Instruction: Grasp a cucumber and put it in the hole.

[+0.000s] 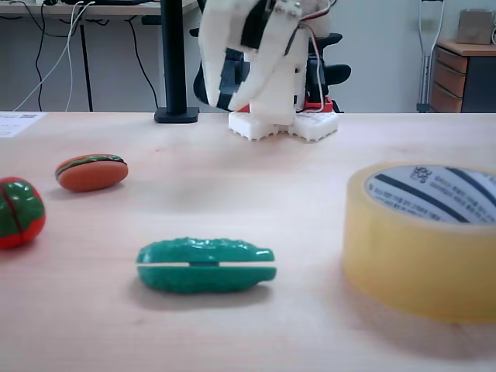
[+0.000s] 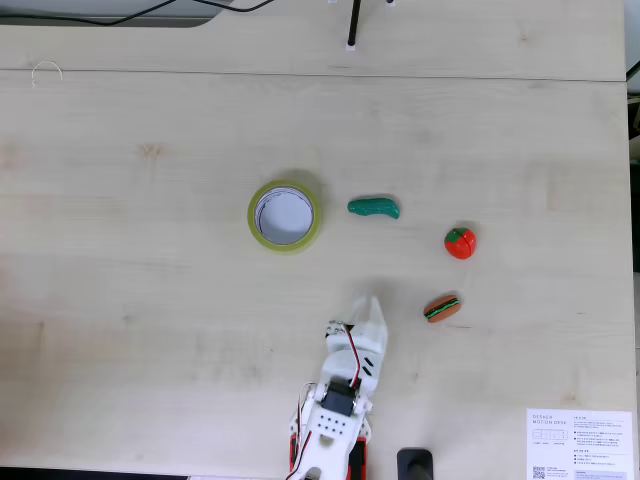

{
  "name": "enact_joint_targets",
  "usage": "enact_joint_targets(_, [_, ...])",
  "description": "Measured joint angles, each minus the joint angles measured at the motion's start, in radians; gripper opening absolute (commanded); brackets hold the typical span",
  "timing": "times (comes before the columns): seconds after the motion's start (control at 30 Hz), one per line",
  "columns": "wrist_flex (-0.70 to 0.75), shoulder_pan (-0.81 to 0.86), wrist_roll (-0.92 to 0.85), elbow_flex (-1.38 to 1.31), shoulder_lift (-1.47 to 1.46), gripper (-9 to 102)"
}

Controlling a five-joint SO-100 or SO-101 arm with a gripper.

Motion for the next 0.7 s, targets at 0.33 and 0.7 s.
enact_joint_targets(0.33, [-0.097,0.031,-0.152,-0.546,-0.597,17])
enact_joint_targets(0.7, [-0.181,0.031,-0.643,-1.057,-1.183,31])
